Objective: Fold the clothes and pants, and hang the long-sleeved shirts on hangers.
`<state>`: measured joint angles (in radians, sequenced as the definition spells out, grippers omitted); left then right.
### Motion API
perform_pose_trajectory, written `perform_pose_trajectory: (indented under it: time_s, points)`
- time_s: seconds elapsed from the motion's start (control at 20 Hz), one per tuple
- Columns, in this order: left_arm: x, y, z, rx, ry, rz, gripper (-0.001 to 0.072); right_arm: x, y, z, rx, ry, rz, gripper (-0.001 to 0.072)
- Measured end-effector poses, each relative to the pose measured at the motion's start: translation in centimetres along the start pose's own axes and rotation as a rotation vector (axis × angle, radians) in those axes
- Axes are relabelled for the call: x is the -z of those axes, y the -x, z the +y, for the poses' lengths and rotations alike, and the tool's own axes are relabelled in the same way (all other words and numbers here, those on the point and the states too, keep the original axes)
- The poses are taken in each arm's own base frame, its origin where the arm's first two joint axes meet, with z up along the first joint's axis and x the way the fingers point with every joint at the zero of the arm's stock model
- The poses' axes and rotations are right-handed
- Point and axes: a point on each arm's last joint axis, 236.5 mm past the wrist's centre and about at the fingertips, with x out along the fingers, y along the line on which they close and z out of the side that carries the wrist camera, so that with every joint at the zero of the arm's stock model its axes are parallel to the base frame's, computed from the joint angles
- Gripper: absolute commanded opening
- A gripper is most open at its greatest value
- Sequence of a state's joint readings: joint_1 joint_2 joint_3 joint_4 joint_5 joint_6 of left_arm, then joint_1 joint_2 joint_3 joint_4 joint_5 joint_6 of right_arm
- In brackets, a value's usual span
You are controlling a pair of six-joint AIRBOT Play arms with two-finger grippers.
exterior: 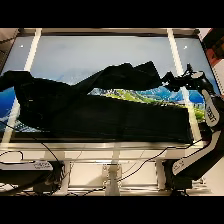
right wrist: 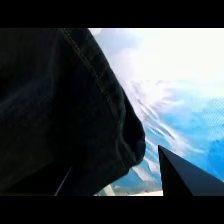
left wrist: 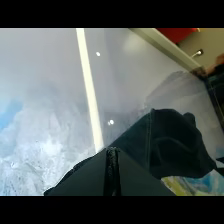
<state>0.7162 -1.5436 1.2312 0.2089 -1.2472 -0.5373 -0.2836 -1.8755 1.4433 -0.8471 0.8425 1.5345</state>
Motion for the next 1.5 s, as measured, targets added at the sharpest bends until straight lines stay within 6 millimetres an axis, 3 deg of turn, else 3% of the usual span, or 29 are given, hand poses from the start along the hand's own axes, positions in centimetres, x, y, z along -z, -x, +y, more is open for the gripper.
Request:
perform_pose_trajectory:
  time_s: [0.3, 0.55, 0.7, 0.8, 1.1, 1.2, 1.3, 1.4, 1.45, 1.5]
  points:
    - [0.6, -1.0, -0.6, 0.019, -0.003, 0.020, 0.0039, 0.4, -2.1, -0.1, 0.013, -0.018, 0.015, 0.0043]
    - [0.9, -1.6, -0.8, 0.026, -0.002, 0.031, 0.0040, -0.6, -1.5, 1.1, 0.014, 0.084, 0.003, 0.0027]
    - [1.0, -1.7, -0.9, 0.027, -0.003, 0.033, 0.0040, -1.8, 1.6, 2.2, 0.048, 0.211, 0.014, 0.0027]
    - [0.9, -1.8, -0.8, 0.026, -0.003, 0.032, 0.0040, -2.2, 4.7, 1.7, 0.126, 0.306, 0.040, 0.0027]
    - [0.6, -1.8, -0.2, 0.000, -0.003, 0.017, 0.0040, 2.0, 13.8, -5.5, 0.447, 0.376, 0.293, 0.0027]
    - [0.5, -1.8, -0.1, -0.005, -0.003, 0.014, 0.0040, 3.8, 15.4, -7.2, 0.499, 0.354, 0.371, 0.0050]
    - [0.5, -1.8, 0.0, -0.008, -0.003, 0.011, 0.0040, 4.6, 16.1, -8.1, 0.526, 0.343, 0.404, 0.0198]
    - [0.4, -1.8, 0.0, -0.011, -0.003, 0.010, 0.0040, 4.1, 16.4, -8.6, 0.549, 0.349, 0.384, 0.0436]
    - [0.4, -1.8, 0.0, -0.011, -0.003, 0.010, 0.0040, 3.5, 16.4, -8.5, 0.552, 0.357, 0.358, 0.0494]
    - [0.4, -1.8, 0.1, -0.012, -0.003, 0.009, 0.0040, 2.7, 16.4, -8.3, 0.552, 0.368, 0.325, 0.0494]
